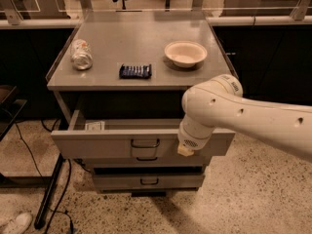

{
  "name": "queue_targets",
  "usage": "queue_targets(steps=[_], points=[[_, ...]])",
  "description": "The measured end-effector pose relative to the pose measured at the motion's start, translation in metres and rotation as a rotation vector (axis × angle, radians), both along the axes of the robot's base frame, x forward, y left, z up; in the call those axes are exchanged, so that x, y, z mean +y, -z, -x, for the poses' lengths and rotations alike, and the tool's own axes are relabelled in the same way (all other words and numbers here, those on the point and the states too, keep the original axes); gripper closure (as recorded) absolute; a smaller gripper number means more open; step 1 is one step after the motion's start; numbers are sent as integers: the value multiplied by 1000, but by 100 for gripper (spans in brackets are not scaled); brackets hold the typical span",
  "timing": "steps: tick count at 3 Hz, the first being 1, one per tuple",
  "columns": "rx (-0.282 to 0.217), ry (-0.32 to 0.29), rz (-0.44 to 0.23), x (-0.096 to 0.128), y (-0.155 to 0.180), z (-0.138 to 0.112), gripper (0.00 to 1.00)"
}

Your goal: Close top drawer

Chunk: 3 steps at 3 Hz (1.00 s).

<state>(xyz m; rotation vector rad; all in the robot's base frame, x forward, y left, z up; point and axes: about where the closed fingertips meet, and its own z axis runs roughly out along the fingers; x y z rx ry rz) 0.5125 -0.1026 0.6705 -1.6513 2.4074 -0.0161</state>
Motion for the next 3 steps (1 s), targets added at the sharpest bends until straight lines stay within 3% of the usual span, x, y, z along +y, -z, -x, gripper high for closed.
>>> queue_targets(steps=[2,3], points=[[-18,3,25,7,12,-23,100],[-19,2,26,7,13,-24,84]])
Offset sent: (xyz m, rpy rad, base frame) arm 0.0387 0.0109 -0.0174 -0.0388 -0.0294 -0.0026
